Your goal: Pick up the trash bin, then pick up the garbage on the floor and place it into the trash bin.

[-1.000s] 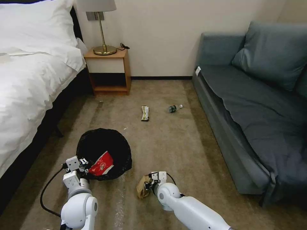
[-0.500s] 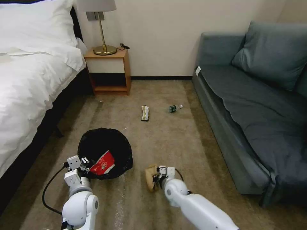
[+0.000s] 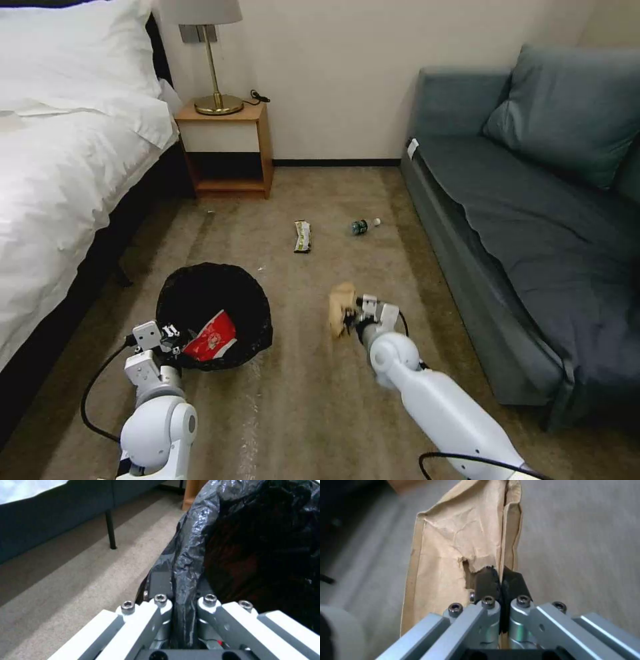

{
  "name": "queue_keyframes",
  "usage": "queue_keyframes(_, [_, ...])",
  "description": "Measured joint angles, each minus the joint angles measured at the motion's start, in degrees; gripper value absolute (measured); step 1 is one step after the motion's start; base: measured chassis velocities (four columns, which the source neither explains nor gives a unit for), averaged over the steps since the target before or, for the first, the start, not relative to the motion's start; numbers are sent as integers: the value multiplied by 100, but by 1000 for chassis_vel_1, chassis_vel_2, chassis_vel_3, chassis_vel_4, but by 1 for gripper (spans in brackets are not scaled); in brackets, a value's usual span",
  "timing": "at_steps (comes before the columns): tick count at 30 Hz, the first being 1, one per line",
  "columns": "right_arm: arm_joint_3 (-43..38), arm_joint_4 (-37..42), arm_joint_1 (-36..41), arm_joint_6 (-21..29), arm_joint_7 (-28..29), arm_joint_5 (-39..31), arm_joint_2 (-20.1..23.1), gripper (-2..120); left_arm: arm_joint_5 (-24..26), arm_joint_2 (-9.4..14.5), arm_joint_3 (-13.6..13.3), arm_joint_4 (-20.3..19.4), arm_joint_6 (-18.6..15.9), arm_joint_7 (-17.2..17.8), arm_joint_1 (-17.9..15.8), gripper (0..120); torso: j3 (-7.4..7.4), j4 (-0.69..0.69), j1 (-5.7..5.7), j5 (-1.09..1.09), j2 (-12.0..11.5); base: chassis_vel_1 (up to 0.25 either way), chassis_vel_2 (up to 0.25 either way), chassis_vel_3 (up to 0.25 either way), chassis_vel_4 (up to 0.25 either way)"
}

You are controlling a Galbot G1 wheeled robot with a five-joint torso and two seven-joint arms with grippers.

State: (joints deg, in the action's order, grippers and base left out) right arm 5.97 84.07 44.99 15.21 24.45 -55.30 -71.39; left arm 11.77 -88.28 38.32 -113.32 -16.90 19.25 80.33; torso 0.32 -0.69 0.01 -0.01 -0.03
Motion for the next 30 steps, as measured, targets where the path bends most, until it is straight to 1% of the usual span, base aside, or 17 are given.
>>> queue_keyframes(2, [51, 508, -100, -190, -44, 253, -5, 0, -16, -7, -72, -8, -1, -2, 23, 4, 0, -1, 0, 0, 0, 0, 0, 0, 0])
queue_keyframes(3, [51, 508, -100, -190, -44, 253, -5, 0, -16, -7, -72, -8, -1, -2, 23, 4, 0, -1, 0, 0, 0, 0, 0, 0, 0])
queue_keyframes(5, [253, 996, -204, -358, -101, 383, 0, 0, -37, 22, -110, -11, -9, -5, 30, 4, -1, 0, 0, -1, 0, 0, 0, 0, 0])
queue_keyframes(6, [253, 996, -204, -358, -101, 383, 0, 0, -37, 22, -110, -11, -9, -5, 30, 4, -1, 0, 0, -1, 0, 0, 0, 0, 0])
queue_keyframes(8, [531, 1265, -363, -612, -201, 589, -34, 0, -47, 51, -117, 9, -9, -3, 24, 4, -1, 0, 0, 0, 1, 0, 0, 0, 0])
queue_keyframes(9, [531, 1265, -363, -612, -201, 589, -34, 0, -47, 51, -117, 9, -9, -3, 24, 4, -1, 0, 0, 0, 1, 0, 0, 0, 0])
queue_keyframes(12, [967, 1532, -594, -808, -293, 743, -163, 0, -56, 48, -119, 26, -9, -4, 24, 4, -1, 0, 0, -1, 0, 0, 0, 0, 0])
queue_keyframes(16, [1233, 1598, -696, -871, -293, 744, -263, 0, -59, 39, -109, 37, -9, -4, 27, 4, 0, 0, 0, -1, 0, 0, 0, 0, 0])
queue_keyframes(18, [1565, 1566, -776, -932, -295, 814, -368, 0, -69, 38, -108, 41, -9, -4, 30, 4, -1, 1, 0, -1, 0, 0, 0, 0, 0])
queue_keyframes(22, [1796, 1478, -806, -965, -298, 890, -419, 0, -82, 35, -112, 45, -9, -3, 29, 4, 0, 1, 0, -1, 0, 0, 0, 0, 0])
queue_keyframes(24, [2026, 1389, -814, -986, -321, 982, -455, 0, -113, 20, -137, 46, -9, -2, 24, 4, 0, 0, 0, -1, 0, 0, 0, 0, 0])
queue_keyframes(30, [2257, 1192, -814, -1049, -350, 1098, -506, 0, -161, -49, -258, 9, -10, 12, 12, 4, 0, 0, 0, 0, 0, 0, 0, 0, 0])
